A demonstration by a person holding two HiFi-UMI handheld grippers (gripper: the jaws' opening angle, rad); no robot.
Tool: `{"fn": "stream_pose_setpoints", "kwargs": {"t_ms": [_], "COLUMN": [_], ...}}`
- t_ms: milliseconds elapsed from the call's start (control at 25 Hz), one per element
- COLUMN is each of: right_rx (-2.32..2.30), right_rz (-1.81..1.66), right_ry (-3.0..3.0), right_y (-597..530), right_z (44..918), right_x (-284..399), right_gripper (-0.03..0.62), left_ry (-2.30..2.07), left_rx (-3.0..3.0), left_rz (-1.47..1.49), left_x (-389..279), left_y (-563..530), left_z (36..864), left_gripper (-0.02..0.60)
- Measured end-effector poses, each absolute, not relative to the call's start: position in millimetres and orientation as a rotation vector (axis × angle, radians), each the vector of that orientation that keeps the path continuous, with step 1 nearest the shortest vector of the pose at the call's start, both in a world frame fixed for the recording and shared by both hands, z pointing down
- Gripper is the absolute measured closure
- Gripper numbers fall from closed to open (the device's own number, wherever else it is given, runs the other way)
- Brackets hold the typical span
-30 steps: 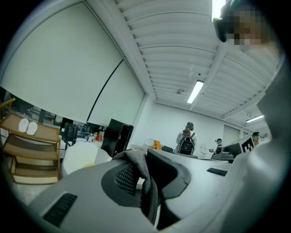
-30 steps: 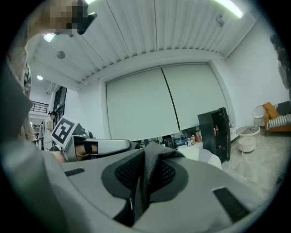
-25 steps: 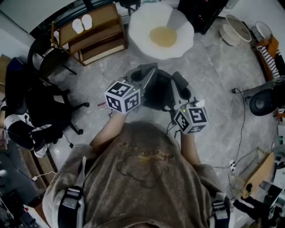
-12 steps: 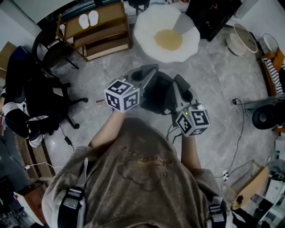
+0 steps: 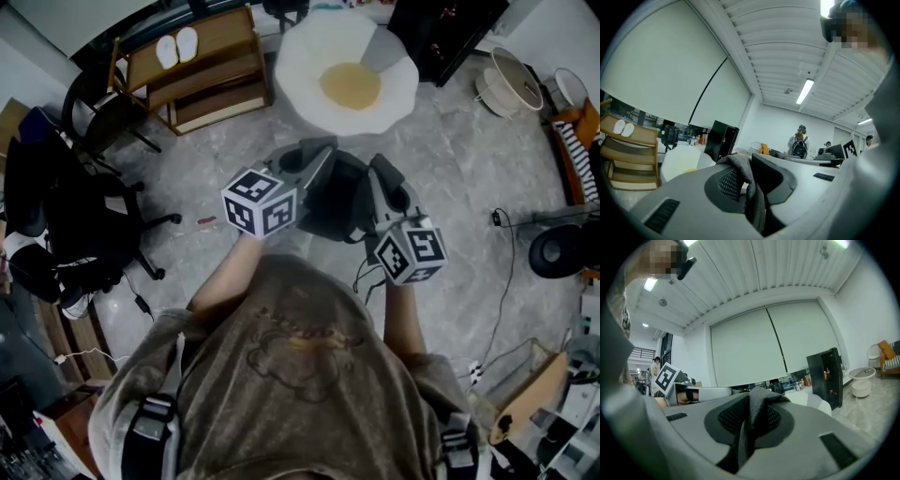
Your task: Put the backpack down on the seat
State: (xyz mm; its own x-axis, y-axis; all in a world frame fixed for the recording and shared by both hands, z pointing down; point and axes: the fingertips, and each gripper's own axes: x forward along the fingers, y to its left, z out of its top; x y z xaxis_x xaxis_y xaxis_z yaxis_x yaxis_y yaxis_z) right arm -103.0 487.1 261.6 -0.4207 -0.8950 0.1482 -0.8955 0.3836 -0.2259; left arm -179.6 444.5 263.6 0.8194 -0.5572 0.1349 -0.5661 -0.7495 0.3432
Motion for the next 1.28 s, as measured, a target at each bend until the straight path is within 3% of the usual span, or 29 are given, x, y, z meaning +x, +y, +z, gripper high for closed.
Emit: {"fn": "stream_pose_setpoints", "kwargs": {"t_ms": [1280], "right_rx": [1.811], "right_rz": [0.593], "right_ry": [-2.590], "right_y": [233], "right_z": [276], "right_x": [-20], "right_gripper": [0.556], "left_ry": [-0.652], "left_rx": [2.621], "left_rz": [0.128], "left_x": [-100], "left_y": [186], "left_z": [282], "left_gripper": [0.537]}}
